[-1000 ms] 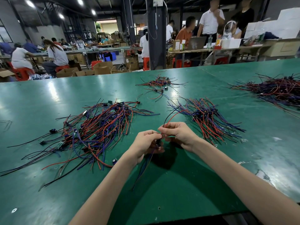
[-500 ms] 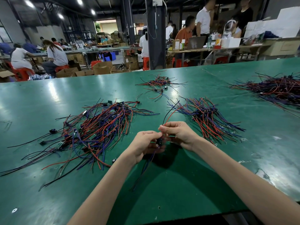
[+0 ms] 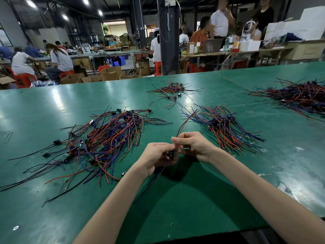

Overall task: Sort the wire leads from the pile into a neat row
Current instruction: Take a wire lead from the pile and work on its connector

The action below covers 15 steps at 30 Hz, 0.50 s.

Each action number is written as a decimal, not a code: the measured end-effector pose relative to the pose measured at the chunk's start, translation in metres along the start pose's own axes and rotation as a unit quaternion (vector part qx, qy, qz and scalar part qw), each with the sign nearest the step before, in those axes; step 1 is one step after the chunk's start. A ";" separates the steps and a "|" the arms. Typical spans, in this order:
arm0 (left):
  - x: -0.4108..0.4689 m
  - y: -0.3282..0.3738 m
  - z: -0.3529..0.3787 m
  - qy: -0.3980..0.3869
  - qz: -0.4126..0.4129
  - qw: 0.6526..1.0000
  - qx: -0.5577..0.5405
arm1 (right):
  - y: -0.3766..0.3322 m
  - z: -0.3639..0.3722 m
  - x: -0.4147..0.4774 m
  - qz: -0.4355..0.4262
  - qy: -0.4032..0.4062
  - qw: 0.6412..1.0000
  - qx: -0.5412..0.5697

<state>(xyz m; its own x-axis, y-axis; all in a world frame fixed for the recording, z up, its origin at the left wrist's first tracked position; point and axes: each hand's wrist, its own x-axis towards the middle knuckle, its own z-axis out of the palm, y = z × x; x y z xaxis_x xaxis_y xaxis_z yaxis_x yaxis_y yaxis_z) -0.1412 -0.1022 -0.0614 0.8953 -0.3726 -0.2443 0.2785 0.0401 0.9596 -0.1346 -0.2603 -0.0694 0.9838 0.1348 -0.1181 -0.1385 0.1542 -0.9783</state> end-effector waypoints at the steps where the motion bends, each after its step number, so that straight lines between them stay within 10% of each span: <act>1: 0.000 0.000 0.000 0.003 0.000 1.000 0.000 | 0.000 0.000 0.000 -0.002 -0.001 1.000 -0.001; 9: 0.001 -0.003 0.004 0.019 0.009 1.000 0.016 | 0.004 0.001 0.000 -0.087 0.038 0.987 -0.131; 15: 0.004 -0.004 0.006 0.043 0.021 0.999 0.020 | 0.005 0.002 0.004 -0.177 0.122 0.908 -0.359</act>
<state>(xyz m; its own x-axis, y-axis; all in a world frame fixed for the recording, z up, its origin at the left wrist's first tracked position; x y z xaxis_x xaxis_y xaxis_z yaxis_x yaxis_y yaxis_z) -0.1410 -0.1094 -0.0654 0.9327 -0.2902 -0.2140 0.2282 0.0153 0.9735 -0.1318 -0.2571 -0.0746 0.9602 -0.0340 0.2773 0.2148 -0.5448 -0.8106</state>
